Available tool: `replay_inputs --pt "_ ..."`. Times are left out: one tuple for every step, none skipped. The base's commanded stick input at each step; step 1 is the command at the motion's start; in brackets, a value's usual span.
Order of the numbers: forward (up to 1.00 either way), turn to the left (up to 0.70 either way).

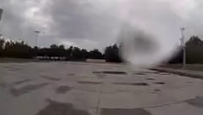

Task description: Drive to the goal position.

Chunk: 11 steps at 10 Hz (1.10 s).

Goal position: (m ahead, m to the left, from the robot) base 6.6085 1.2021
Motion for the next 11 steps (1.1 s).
replay_inputs --pt "0.7 0.0" --pt "0.7 0.0" --pt "0.7 0.0" --pt "0.7 0.0" --pt "0.7 0.0" --pt "0.7 0.0" --pt "0.7 0.0" --pt "0.7 0.0" --pt "0.7 0.0" --pt "0.7 0.0" --pt "0.7 0.0"
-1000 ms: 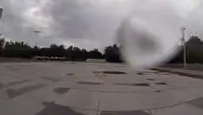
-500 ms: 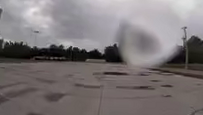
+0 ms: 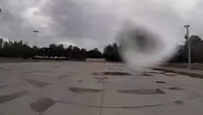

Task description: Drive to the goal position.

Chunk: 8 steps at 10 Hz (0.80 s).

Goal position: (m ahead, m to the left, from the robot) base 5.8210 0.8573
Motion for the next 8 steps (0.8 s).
replay_inputs --pt "0.7 0.0" --pt "0.7 0.0" --pt "0.7 0.0" --pt "0.7 0.0" --pt "0.7 0.0" --pt "0.7 0.0" --pt "0.7 0.0" --pt "0.7 0.0"
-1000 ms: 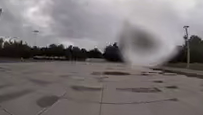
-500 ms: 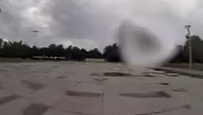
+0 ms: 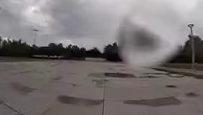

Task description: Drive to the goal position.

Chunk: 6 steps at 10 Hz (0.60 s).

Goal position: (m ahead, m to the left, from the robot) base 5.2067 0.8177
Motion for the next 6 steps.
replay_inputs --pt "0.7 0.0" --pt "0.7 0.0" --pt "0.7 0.0" --pt "0.7 0.0" --pt "0.7 0.0" --pt "0.7 0.0"
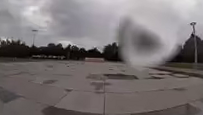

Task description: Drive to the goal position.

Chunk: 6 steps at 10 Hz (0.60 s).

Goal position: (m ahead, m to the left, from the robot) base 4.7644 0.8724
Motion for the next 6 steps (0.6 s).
replay_inputs --pt "0.7 0.0" --pt "0.7 0.0" --pt "0.7 0.0" --pt "0.7 0.0" --pt "0.7 0.0" --pt "0.7 0.0"
